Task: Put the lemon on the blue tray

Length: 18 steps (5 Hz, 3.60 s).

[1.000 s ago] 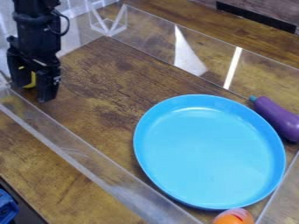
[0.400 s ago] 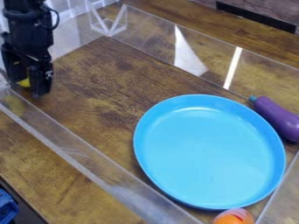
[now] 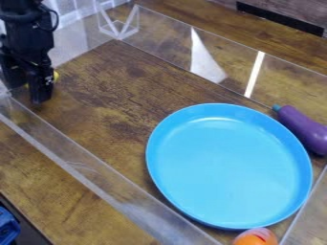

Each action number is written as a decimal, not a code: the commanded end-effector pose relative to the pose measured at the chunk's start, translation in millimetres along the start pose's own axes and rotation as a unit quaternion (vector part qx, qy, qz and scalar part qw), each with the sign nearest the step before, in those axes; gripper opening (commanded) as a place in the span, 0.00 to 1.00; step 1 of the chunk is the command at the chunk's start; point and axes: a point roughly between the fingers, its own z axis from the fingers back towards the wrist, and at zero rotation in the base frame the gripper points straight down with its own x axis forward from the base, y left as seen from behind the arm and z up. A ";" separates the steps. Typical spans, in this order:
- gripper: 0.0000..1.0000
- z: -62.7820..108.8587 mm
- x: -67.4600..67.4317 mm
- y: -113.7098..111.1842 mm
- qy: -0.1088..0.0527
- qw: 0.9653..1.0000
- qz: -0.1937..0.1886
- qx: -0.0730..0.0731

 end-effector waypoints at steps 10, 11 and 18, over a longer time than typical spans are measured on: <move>1.00 -11.8 20.7 39.5 -0.068 0.997 -0.018 0.006; 1.00 -3.8 28.8 45.4 -0.083 0.996 -0.021 0.017; 1.00 26.7 67.7 32.8 -0.154 0.987 -0.029 0.047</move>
